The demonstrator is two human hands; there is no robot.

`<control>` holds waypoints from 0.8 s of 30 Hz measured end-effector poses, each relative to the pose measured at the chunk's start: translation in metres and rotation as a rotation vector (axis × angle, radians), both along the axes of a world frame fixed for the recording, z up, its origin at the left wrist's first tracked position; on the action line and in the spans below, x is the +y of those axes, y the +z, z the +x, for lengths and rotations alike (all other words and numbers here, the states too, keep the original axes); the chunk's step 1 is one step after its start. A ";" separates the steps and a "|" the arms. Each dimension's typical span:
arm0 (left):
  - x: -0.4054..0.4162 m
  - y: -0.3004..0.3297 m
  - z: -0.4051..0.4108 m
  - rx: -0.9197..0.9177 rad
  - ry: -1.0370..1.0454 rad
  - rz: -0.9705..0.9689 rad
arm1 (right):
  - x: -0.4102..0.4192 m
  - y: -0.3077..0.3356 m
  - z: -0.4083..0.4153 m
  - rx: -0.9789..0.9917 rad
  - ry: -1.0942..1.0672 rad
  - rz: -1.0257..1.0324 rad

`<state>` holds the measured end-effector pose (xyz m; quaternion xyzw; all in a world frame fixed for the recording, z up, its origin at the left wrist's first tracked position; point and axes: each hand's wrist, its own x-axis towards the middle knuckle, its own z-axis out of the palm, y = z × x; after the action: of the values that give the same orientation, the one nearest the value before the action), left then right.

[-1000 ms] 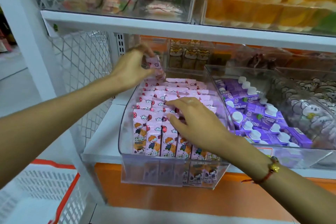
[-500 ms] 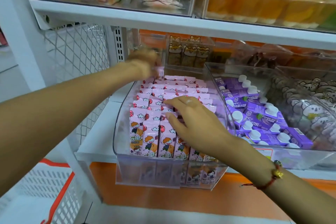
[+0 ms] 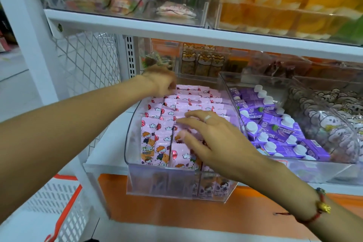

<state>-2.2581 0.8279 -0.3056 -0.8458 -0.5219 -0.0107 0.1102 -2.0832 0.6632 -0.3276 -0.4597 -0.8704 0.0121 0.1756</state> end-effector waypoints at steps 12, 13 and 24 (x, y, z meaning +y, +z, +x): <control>-0.010 0.007 -0.005 -0.381 0.112 0.068 | -0.007 -0.003 0.004 -0.098 -0.005 0.000; -0.014 0.009 -0.008 -0.445 0.111 0.068 | -0.006 -0.003 0.003 -0.100 -0.003 0.007; -0.123 0.023 -0.002 -1.628 -0.003 0.202 | -0.019 0.009 0.001 0.290 -0.087 0.044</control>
<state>-2.2598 0.7044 -0.2827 -0.5597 -0.4339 -0.6684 -0.2275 -2.0821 0.6446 -0.3191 -0.4863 -0.8154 0.0517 0.3099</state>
